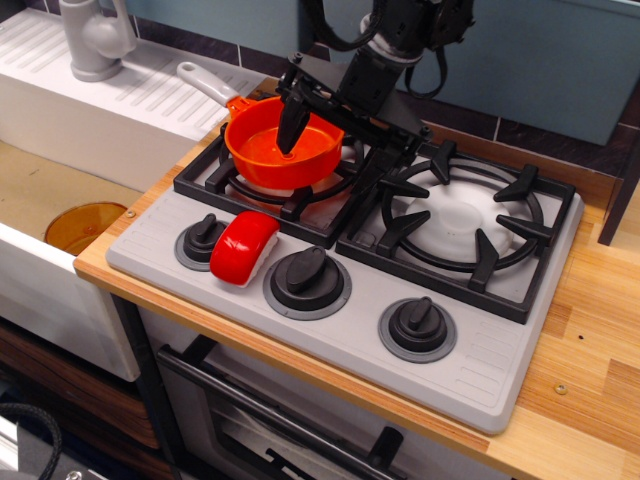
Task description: End effector transition from pot or pan to object
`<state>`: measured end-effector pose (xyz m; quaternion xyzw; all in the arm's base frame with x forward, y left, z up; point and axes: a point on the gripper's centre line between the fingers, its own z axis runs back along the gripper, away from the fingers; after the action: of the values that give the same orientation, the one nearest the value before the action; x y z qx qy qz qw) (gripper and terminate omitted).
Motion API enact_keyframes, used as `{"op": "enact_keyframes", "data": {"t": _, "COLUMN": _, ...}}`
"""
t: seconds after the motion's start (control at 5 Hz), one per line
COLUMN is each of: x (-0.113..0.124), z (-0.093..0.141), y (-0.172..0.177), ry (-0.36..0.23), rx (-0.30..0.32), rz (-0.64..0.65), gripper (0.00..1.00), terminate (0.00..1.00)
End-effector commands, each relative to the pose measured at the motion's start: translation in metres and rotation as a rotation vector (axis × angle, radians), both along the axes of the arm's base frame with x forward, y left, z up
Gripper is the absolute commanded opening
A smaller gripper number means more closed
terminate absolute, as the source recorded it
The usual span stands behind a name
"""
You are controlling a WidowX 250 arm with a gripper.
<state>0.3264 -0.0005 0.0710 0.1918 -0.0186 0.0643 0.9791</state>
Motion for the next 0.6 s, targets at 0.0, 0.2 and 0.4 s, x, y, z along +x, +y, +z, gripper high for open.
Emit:
{"op": "enact_keyframes", "data": {"t": 0.0, "x": -0.032, "z": 0.082, "y": 0.022, "ry": 0.050, "rx": 0.098, "rz": -0.017, "gripper": 1.00, "terminate": 0.00}}
{"op": "enact_keyframes", "data": {"t": 0.2, "x": -0.051, "z": 0.081, "y": 0.030, "ry": 0.047, "rx": 0.098, "rz": -0.038, "gripper": 1.00, "terminate": 0.00}}
{"op": "enact_keyframes", "data": {"t": 0.4, "x": -0.057, "z": 0.057, "y": 0.033, "ry": 0.072, "rx": 0.057, "rz": -0.057, "gripper": 1.00, "terminate": 0.00}}
